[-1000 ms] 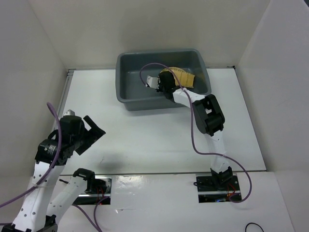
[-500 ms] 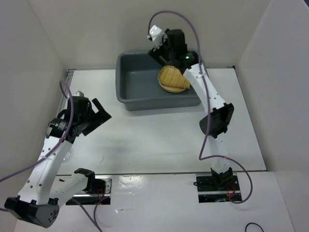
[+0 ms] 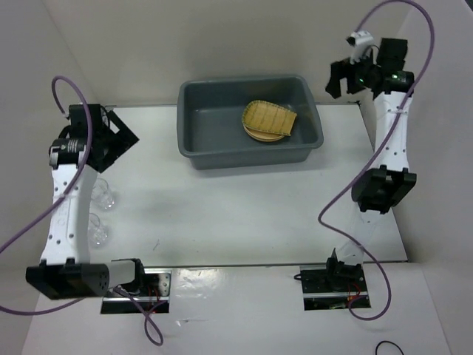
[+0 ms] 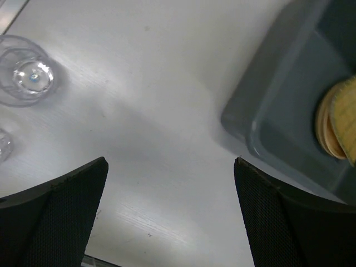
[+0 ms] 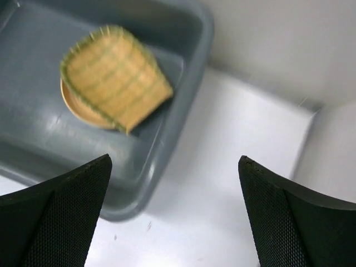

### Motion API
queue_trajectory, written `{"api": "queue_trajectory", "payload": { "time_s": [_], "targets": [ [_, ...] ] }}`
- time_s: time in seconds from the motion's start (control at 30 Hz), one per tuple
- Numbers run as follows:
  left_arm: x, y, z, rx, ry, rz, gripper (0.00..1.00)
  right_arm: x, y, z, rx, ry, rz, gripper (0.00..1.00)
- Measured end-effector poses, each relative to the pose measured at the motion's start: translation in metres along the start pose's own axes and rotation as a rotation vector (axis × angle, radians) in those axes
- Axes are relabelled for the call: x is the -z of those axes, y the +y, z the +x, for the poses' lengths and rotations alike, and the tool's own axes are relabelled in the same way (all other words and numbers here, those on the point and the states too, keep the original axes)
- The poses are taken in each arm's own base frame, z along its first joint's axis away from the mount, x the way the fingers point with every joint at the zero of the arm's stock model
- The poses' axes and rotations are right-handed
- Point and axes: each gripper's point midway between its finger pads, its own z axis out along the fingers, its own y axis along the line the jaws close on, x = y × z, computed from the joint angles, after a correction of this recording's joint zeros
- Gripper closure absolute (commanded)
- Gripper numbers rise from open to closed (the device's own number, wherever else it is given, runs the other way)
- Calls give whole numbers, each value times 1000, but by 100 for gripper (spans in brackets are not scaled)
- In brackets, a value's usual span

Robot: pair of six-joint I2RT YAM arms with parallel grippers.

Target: Place the mixed dishes into the plastic bin

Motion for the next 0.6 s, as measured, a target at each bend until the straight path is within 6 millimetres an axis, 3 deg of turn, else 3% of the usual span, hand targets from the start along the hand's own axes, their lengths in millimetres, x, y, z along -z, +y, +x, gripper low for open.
{"api": "queue_trajectory", "payload": {
  "time_s": [0.1,0.13,0.2,0.3,0.43,0.6],
  "targets": [
    [-30,30,-3,61,51,-131,0,-9,-34,79,-190,118,-70,1],
    [-38,43,-1,80,70,-180,0,-7,-36,105,-247,169,-85,1],
    [-50,67,6,120,105,-264,0,0,-27,132,-320,244,-128,1],
    [-70,93,13,165,153,-355,0,1,0,126,-314,248,-220,1],
    [-99,113,26,195,207,-421,0,-1,30,119,-272,255,-312,1],
    [-122,126,32,199,235,-460,0,5,40,133,-268,305,-351,1]
  ]
}}
